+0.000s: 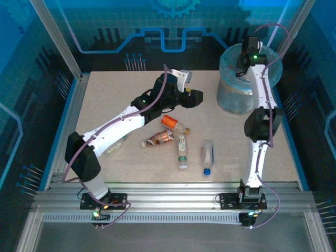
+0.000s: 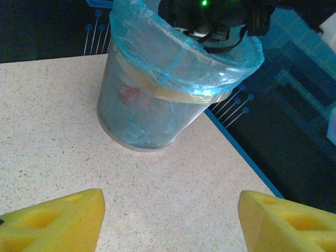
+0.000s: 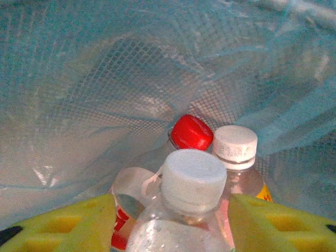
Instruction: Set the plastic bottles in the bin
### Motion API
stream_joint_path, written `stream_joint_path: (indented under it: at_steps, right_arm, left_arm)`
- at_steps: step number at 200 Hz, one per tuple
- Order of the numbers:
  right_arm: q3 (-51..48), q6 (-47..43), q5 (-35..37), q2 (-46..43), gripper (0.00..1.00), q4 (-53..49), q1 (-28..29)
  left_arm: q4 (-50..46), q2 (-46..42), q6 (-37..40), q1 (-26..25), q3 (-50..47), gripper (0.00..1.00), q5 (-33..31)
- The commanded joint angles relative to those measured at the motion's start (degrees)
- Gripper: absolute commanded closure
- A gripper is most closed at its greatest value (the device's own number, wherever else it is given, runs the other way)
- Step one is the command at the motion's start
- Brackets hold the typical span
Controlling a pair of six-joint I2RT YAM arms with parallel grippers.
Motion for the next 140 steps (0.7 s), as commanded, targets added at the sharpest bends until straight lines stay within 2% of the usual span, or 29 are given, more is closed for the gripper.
stream_joint_path:
  at_steps: [1, 16, 49, 92, 140]
  right_arm:
    - [0.0, 2.2, -1.9, -6.9, 0.35, -0.7, -0.2]
    - [-1.6, 2.6, -4.0, -9.1, 0.32, 0.2, 0.0]
    - [-1.1, 1.9, -3.4, -10.7, 0.14, -1.6, 2.0]
    - [-4.7, 0.7, -4.1, -14.9, 0.14, -1.4, 6.0]
    - [-19.5, -3.1, -5.5, -25.5, 0.14, 6.5, 13.1]
  left_arm:
    - [0.7, 0.5, -0.9, 0.4, 1.9, 0.3, 1.4]
    - [0.8, 0.0, -0.8, 0.4, 1.6, 0.3, 1.4]
    - [1.1, -1.0, -0.1, 0.5, 0.7, 0.29, 0.8]
    - [0.9, -2.2, 1.6, 0.4, 0.1, 0.29, 0.3]
    - [2.4, -3.4, 7.0, 0.7, -2.7, 0.26, -0.9]
